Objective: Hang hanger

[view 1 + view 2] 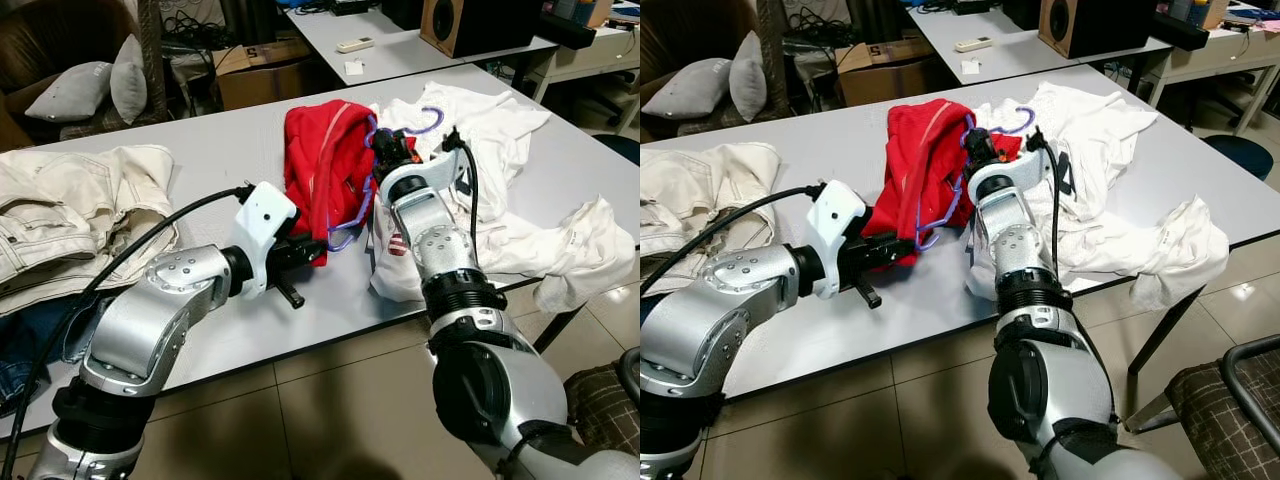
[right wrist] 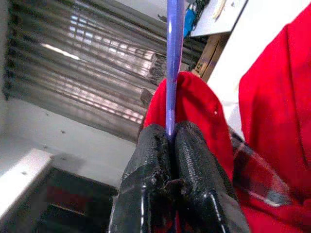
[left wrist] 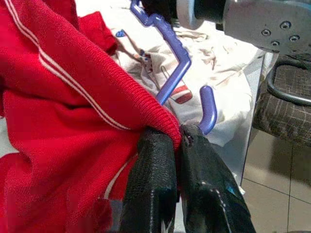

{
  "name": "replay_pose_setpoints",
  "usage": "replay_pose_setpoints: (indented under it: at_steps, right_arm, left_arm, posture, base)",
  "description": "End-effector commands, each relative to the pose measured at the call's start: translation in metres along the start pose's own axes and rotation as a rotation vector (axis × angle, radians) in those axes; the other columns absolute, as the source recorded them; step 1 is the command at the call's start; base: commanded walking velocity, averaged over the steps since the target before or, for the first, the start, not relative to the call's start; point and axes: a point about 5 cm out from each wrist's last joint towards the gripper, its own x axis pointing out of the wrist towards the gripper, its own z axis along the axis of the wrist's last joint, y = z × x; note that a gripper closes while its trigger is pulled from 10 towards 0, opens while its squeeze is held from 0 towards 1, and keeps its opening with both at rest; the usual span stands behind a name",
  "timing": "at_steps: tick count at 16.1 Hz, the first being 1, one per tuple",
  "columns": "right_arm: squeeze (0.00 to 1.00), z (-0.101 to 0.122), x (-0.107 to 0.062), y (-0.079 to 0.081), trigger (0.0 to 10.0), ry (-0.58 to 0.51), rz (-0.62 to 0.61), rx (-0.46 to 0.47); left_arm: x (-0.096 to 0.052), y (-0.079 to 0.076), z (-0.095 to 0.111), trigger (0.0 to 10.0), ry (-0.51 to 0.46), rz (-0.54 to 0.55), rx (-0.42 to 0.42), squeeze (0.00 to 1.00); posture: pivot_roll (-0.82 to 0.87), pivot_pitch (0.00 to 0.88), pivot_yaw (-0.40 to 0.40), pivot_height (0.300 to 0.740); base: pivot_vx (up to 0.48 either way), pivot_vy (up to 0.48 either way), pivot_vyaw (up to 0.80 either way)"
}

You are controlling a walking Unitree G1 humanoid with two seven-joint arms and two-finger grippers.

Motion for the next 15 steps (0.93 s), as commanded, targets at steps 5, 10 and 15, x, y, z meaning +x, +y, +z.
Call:
replay_pose_setpoints:
  at_steps: [5,10,15]
  right_arm:
    - [0.00,0.009,0.005,0.009,10.0,-0.099,0.009,-0.037]
    - [0.00,0.003,0.006,0.015,10.0,-0.132,0.016,0.033]
    - [0.00,-0.011,0.006,0.027,10.0,-0.069,0.034,0.209]
  left_arm:
    - [0.002,-0.023,0.025,0.0,-0.095,-0.158,-0.076,0.00]
    - [0.006,-0.024,0.028,0.0,-0.074,-0.158,-0.089,0.00]
    - [0.026,-0.007,0.031,0.9,-0.085,0.043,-0.043,0.00]
  posture:
    - [0.17,0.000,0.088,0.740]
    - [0.16,0.000,0.085,0.740]
    - [0.13,0.000,0.080,0.740]
  base:
    - [0.000,0.000,0.00]
    - [0.000,0.000,0.00]
    - [0.000,0.000,0.00]
